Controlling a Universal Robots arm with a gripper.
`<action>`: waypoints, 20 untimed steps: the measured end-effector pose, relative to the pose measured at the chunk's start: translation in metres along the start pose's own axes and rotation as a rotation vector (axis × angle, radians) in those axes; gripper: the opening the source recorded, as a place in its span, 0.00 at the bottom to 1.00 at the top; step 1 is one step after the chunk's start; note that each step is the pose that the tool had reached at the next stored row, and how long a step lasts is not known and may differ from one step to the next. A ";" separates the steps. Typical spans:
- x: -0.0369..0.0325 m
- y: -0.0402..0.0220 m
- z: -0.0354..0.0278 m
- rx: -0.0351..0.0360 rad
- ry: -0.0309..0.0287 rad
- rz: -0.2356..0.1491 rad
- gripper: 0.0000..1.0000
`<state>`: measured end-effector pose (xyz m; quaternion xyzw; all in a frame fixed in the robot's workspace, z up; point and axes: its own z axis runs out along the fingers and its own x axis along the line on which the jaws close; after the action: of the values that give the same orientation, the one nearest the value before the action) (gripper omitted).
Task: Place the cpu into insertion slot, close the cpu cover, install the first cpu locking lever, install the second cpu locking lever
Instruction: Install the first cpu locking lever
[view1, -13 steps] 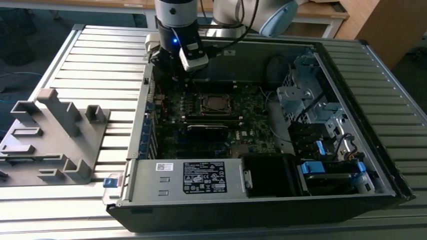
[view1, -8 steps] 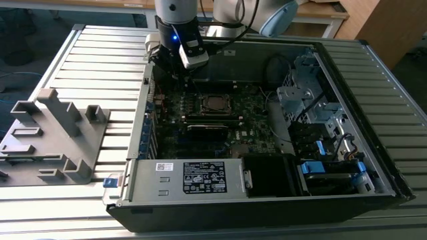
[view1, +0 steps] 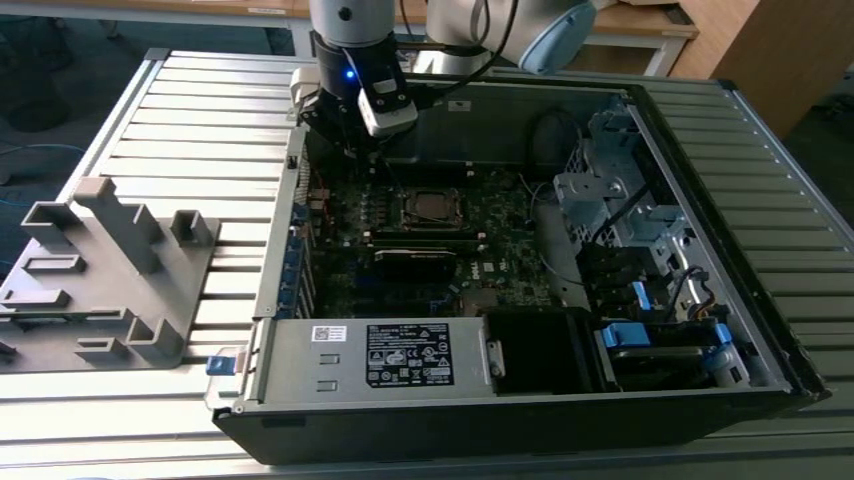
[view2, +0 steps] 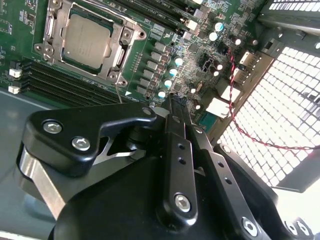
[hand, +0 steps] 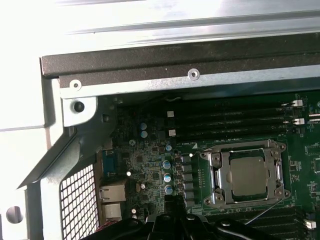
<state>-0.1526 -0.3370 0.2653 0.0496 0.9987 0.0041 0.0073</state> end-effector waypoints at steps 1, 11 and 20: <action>0.0000 0.0000 0.0001 -0.0001 -0.0001 0.000 0.11; 0.0004 0.0041 0.0005 -0.0005 -0.0001 0.000 0.11; 0.0006 0.0061 0.0008 -0.0071 0.0006 0.000 0.11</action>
<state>-0.1526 -0.3309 0.2645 0.0496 0.9987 0.0076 0.0072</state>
